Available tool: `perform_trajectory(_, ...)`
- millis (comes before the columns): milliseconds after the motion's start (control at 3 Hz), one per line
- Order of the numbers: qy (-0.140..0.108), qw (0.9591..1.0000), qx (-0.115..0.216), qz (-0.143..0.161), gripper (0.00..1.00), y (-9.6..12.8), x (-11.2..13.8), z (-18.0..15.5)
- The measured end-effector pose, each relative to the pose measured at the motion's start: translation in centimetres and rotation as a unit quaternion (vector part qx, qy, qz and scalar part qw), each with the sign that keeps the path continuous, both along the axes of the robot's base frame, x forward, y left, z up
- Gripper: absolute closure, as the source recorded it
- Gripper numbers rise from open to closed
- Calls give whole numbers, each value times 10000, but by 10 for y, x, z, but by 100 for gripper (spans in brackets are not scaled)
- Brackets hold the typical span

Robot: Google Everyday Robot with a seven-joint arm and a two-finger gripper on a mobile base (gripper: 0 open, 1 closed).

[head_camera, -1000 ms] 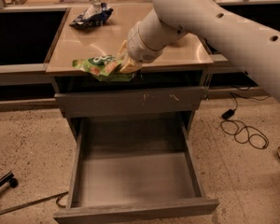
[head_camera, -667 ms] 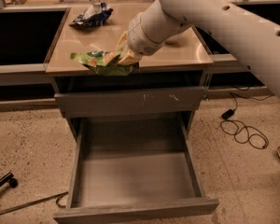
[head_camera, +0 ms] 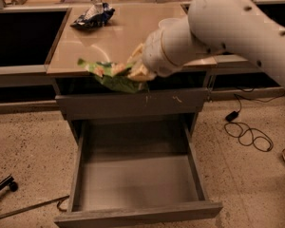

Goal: Place green rice chip bag into middle drawer

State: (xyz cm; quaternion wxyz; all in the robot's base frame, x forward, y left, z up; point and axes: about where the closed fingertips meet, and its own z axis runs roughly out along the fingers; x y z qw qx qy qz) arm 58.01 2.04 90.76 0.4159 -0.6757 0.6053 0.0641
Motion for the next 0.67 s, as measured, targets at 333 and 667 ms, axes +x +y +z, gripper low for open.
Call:
perform_trajectory(333, 384, 9992, 106, 50, 100, -2, -28, -55)
perform_trajectory(667, 662, 9958, 346, 538, 100, -2, -28, -130)
